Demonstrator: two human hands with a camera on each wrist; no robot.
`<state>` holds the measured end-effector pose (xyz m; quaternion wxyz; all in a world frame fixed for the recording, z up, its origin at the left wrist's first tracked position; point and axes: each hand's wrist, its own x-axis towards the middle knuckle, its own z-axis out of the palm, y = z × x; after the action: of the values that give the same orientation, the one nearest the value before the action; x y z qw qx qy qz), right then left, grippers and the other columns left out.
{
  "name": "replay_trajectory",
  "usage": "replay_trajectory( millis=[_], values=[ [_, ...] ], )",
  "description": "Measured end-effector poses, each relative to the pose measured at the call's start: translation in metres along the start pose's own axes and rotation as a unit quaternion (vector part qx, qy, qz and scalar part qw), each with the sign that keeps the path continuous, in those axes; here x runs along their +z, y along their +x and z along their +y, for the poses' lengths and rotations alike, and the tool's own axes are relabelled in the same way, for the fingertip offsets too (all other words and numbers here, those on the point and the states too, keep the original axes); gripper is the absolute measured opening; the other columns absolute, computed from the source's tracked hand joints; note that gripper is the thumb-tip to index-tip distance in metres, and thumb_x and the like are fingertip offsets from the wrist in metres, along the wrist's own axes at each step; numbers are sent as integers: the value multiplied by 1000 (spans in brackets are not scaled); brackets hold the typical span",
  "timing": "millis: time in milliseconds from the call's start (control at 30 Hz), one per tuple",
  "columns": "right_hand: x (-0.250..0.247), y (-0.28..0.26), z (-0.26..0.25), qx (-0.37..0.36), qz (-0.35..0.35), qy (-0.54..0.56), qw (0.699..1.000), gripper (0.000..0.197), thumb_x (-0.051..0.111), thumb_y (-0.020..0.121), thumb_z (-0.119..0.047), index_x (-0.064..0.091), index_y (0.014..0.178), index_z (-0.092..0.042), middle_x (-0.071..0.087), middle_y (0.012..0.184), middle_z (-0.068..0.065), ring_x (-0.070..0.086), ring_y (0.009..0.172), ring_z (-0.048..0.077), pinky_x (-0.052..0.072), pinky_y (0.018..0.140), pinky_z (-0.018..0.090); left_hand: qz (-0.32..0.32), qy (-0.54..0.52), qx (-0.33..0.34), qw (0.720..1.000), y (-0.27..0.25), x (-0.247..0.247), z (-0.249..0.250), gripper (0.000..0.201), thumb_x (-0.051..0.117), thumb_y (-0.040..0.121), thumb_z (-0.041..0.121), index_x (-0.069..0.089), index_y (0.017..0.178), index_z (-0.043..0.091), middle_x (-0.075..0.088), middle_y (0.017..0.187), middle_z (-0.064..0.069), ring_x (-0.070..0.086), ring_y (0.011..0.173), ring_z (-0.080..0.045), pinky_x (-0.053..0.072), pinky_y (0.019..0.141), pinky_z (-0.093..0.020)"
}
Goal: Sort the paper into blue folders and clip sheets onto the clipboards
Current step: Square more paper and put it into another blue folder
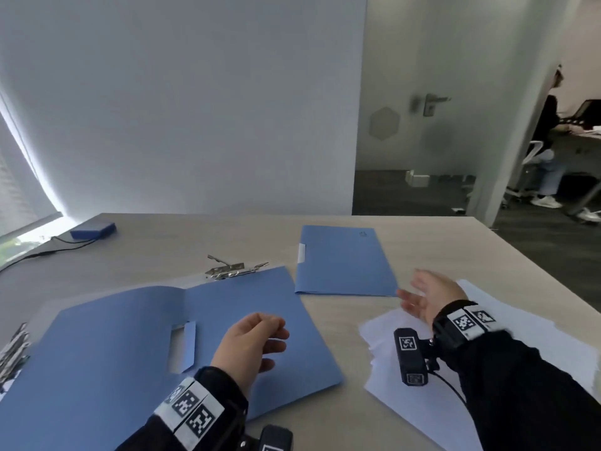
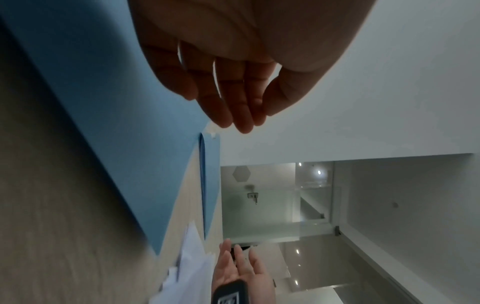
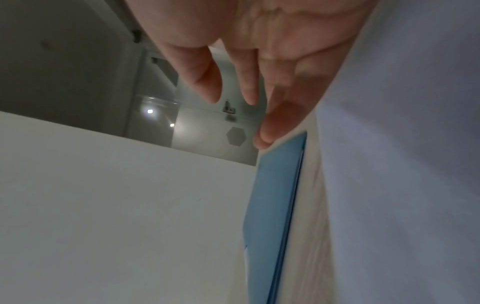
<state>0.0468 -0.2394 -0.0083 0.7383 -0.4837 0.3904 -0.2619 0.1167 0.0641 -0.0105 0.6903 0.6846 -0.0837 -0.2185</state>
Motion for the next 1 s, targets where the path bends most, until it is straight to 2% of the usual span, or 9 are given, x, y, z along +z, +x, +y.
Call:
replay_trajectory(
  millis=[167, 267, 367, 467, 533, 633, 733, 900, 1000],
  values=[
    [-76, -59, -7, -39, 14, -66, 997, 19, 57, 92, -20, 66, 104, -9, 72, 103, 9, 68, 85, 27, 55, 73, 37, -41, 3, 41, 998, -15, 50, -8, 17, 55, 93, 12, 67, 82, 7, 69, 72, -5, 59, 71, -21, 42, 61, -31],
    [-124, -79, -9, -41, 62, -80, 994, 17, 56, 91, -19, 68, 98, -9, 73, 98, 11, 66, 81, 24, 51, 69, 34, -71, 42, 72, 994, -27, 87, -18, 18, 54, 93, 12, 69, 84, 8, 74, 74, 0, 64, 76, -18, 47, 65, -31],
    [-163, -93, -8, -38, 103, -82, 991, 17, 56, 89, -16, 68, 98, -8, 72, 97, 12, 61, 76, 22, 46, 63, 31, -87, 69, 104, 988, -35, 119, -21, 24, 51, 95, 16, 73, 88, 18, 77, 86, 7, 68, 89, -11, 52, 79, -29],
    [-190, -105, -5, -19, 124, -80, 989, 19, 56, 89, -14, 66, 102, -5, 69, 100, 13, 58, 74, 23, 44, 61, 30, -109, 132, 127, 977, -31, 142, -23, 25, 49, 96, 19, 72, 96, 27, 72, 103, 14, 61, 106, -4, 42, 94, -23],
    [-203, -113, -3, 4, 124, -69, 990, 20, 57, 90, -15, 64, 107, -7, 67, 100, 12, 61, 73, 24, 50, 62, 34, -124, 218, 138, 958, -22, 154, -28, 26, 47, 96, 21, 66, 111, 31, 63, 123, 13, 53, 114, -4, 35, 99, -20],
    [-218, -125, 2, 35, 105, -62, 992, 21, 58, 90, -21, 60, 109, -12, 68, 107, 13, 68, 88, 30, 56, 79, 46, -169, 377, 110, 904, -14, 170, -38, 45, 45, 96, 32, 43, 141, 29, 39, 152, 6, 36, 139, -13, 27, 114, -27],
    [-228, -131, 5, 57, 92, -46, 993, 29, 57, 91, -24, 56, 116, -9, 70, 106, 20, 70, 93, 36, 57, 78, 46, -191, 488, 114, 844, -15, 184, -41, 56, 40, 96, 37, 26, 149, 27, 22, 160, 6, 12, 150, -17, 11, 121, -35],
    [-233, -129, 8, 83, 75, -30, 993, 40, 54, 92, -27, 51, 126, -5, 71, 105, 22, 70, 94, 34, 58, 69, 40, -186, 458, 126, 860, -16, 186, -49, 51, 44, 94, 36, 33, 145, 34, 21, 160, 11, 8, 149, -9, 4, 121, -36],
    [-234, -127, 9, 89, 65, -41, 993, 43, 57, 90, -27, 56, 123, 0, 72, 104, 21, 70, 93, 33, 58, 69, 40, -184, 468, 129, 855, -17, 186, -49, 52, 43, 94, 36, 33, 145, 33, 19, 160, 10, 7, 150, -10, 3, 122, -35]
  ],
)
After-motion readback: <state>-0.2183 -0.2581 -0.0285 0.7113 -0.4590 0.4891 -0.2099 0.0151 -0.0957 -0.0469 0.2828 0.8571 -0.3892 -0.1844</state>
